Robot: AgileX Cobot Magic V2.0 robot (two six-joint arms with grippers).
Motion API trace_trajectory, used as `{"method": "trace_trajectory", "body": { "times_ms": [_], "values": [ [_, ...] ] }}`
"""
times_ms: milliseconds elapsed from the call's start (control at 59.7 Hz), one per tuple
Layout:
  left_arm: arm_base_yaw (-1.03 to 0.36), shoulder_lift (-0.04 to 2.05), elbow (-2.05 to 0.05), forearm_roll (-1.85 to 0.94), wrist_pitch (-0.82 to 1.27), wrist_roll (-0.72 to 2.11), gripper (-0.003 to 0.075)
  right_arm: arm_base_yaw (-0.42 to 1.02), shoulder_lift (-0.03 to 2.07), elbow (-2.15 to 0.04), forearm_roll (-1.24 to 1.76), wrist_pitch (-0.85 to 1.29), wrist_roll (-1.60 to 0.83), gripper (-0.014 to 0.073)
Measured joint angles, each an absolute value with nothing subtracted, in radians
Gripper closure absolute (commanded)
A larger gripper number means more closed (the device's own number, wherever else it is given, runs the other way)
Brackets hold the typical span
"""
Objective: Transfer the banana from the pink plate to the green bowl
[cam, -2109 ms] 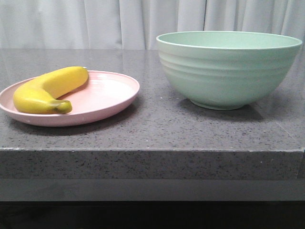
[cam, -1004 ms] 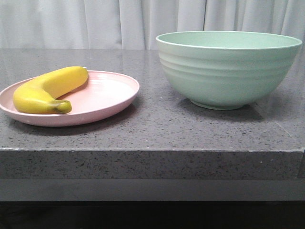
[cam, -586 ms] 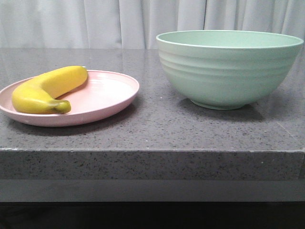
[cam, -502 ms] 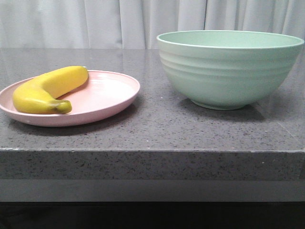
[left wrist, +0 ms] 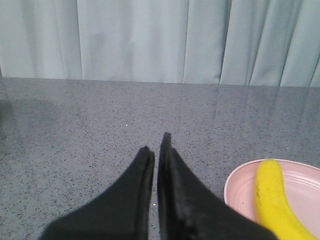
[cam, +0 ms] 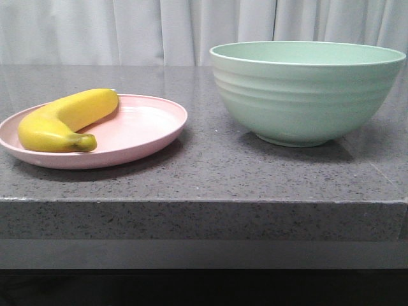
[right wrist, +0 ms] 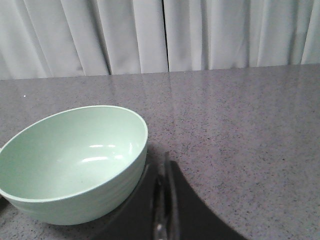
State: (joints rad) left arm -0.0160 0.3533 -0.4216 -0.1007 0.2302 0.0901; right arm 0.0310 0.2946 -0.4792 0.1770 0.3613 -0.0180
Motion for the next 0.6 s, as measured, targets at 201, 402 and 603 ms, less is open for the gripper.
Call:
{"method": "trace_trajectory", "body": {
  "times_ms": [201,402,603],
  "values": [
    [-0.016,0.353,-0.422,-0.101,0.231,0.09,0.0025,0.031,0.295,-0.479,0.177,0.361,-0.018,0.0051],
    [-0.016,0.358,-0.427,-0.111,0.245,0.09,0.0101,0.031,0.295,-0.479,0.177,0.361,-0.02,0.0008],
    [-0.068,0.509,-0.549,-0.116,0.411,0.09,0.0103,0.031,0.295,-0.479,0.177,0.361,-0.02,0.0008]
  ]
}}
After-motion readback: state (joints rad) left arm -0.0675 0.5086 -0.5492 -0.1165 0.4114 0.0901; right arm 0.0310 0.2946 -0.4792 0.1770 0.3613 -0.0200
